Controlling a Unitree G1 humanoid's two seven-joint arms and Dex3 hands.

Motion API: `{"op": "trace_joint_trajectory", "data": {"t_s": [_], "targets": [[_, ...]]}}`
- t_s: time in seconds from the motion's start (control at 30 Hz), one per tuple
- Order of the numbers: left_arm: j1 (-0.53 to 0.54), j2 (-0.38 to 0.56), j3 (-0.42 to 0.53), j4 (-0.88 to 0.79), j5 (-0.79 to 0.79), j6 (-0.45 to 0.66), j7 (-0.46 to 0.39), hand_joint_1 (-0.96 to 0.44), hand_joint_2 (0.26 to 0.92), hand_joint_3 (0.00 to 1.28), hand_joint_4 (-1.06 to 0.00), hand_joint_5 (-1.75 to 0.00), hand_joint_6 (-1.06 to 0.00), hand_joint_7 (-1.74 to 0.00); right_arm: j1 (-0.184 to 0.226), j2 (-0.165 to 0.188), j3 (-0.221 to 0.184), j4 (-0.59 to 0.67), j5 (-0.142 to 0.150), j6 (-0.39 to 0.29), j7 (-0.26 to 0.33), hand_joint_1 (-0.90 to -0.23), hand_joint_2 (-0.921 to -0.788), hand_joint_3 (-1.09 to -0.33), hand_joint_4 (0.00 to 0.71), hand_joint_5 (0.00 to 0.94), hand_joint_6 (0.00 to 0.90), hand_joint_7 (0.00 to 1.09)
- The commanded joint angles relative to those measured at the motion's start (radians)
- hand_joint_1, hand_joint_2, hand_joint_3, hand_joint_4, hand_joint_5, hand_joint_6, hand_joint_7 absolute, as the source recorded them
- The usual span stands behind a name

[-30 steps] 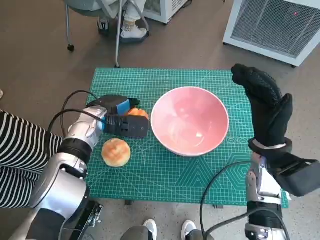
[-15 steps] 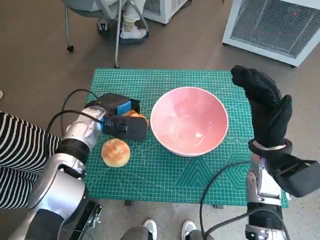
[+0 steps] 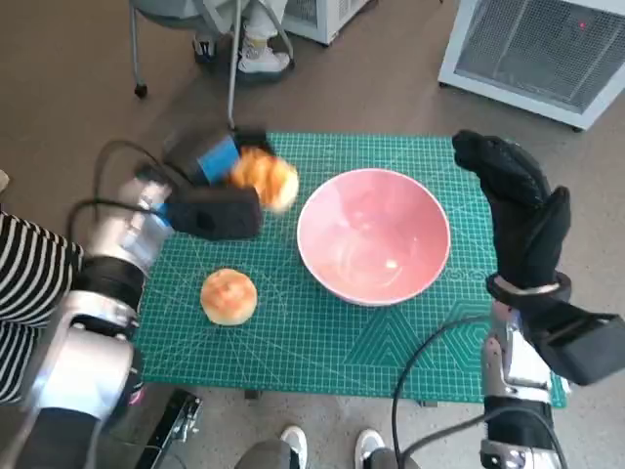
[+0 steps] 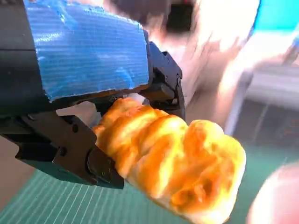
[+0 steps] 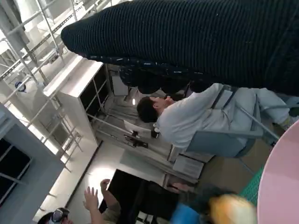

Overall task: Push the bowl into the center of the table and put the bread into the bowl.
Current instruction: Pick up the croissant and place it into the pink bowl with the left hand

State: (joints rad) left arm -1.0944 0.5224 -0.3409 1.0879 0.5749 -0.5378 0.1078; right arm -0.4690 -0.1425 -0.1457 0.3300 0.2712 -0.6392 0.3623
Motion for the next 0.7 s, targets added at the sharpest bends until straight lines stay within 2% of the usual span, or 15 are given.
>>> {"op": "trace_joint_trajectory", "data": {"t_s": [0.03,0.17,0.3,0.43,0.53,0.7], "targets": [[0.027,0.032,0.057,-0.148,-0.04,-0.091,0.064,0.0,0.92,0.03,-0.74,-1.13,-0.65,-1.12,0.026,0.003,0.003,0.002,0.003,0.009,0.009,-0.689,-0.921,-0.711,0.197,0.0,0.148,0.32],[0.075,0.038,0.086,-0.279,-0.028,-0.116,0.113,0.0,0.92,0.03,-0.74,-1.13,-0.66,-1.12,0.029,0.004,0.002,0.002,0.009,0.009,0.012,-0.69,-0.921,-0.711,0.197,0.0,0.147,0.32],[0.108,0.037,0.101,-0.367,-0.019,-0.11,0.119,0.0,0.92,0.04,-0.72,-1.11,-0.66,-1.15,0.03,0.004,0.002,0.0,0.015,0.012,0.015,-0.69,-0.921,-0.711,0.197,0.0,0.146,0.32],[0.151,0.03,0.1,-0.487,-0.005,-0.092,0.097,0.0,0.92,0.04,-0.71,-1.11,-0.65,-1.16,0.034,0.004,0.0,-0.005,0.023,0.017,0.019,-0.69,-0.921,-0.711,0.197,0.0,0.144,0.32],[0.189,0.011,0.087,-0.576,-0.011,-0.074,0.047,0.0,0.92,0.05,-0.7,-1.12,-0.64,-1.17,0.041,0.005,0.0,-0.016,0.026,0.021,0.019,-0.69,-0.921,-0.711,0.196,0.0,0.141,0.33],[0.213,-0.015,0.064,-0.62,0.001,-0.065,0.004,0.0,0.919,0.02,-0.75,-1.08,-0.67,-1.13,0.046,0.008,0.001,-0.021,0.025,0.023,0.017,-0.689,-0.921,-0.71,0.196,0.0,0.137,0.33]]}}
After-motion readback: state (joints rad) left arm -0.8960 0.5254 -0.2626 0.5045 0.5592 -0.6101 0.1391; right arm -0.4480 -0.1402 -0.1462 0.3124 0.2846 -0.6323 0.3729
